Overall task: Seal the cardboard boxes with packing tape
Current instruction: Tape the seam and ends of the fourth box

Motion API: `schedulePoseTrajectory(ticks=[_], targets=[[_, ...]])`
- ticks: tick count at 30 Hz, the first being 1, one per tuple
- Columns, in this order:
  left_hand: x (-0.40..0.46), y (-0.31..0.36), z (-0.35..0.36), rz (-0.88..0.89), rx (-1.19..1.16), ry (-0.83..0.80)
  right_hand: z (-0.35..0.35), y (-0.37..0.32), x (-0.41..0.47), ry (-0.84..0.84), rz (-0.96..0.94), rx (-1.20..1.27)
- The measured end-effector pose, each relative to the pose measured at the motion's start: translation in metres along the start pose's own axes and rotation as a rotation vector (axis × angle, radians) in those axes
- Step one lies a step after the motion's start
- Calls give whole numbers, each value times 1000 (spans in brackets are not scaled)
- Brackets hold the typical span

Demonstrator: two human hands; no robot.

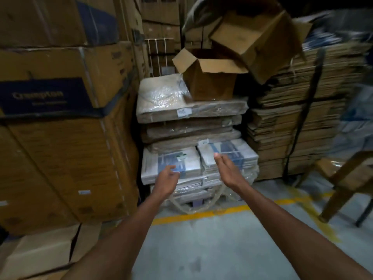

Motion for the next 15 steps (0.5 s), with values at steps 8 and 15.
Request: schedulePoseTrajectory(ticks=[8,15], targets=[[154,165,24,217,-90,75,-102,-61,159,91,-188,-96],[296,246,60,277,-25,65,-154,-66,324,140,-183,-137]])
Point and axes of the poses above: each hand's wrist, its own x-axis towards the middle knuckle, its own z-axis out of the palm, y = z × x, the point moved 1 cm from there along x, towards the middle knuckle, and after that the axes turned 5 degrees about -x, right-handed, at the moved point
